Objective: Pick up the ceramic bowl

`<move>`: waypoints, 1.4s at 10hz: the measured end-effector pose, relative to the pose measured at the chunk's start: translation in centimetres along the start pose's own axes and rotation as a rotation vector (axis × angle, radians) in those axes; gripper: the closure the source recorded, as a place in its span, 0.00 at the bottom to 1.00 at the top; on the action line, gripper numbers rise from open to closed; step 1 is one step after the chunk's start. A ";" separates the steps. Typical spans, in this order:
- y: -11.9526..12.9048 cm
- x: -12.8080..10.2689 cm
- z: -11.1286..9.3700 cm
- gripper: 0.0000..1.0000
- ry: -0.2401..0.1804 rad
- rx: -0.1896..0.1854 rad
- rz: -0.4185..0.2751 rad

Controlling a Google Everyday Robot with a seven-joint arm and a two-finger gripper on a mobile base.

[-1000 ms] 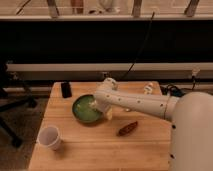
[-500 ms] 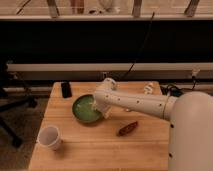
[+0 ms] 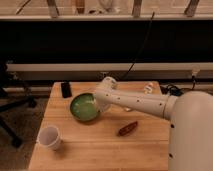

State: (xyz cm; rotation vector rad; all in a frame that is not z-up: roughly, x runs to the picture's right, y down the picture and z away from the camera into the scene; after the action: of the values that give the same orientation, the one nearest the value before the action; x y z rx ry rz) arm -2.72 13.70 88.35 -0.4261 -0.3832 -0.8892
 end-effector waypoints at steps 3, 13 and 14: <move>-0.4 0.4 -1.4 0.98 0.009 0.007 -0.015; -1.7 0.9 -4.6 0.98 0.038 0.031 -0.050; -1.8 0.9 -4.8 0.98 0.037 0.033 -0.051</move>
State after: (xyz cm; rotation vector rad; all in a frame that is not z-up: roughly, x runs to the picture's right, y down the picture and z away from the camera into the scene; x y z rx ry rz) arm -3.00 9.64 85.03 -0.3704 -0.3757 -0.9379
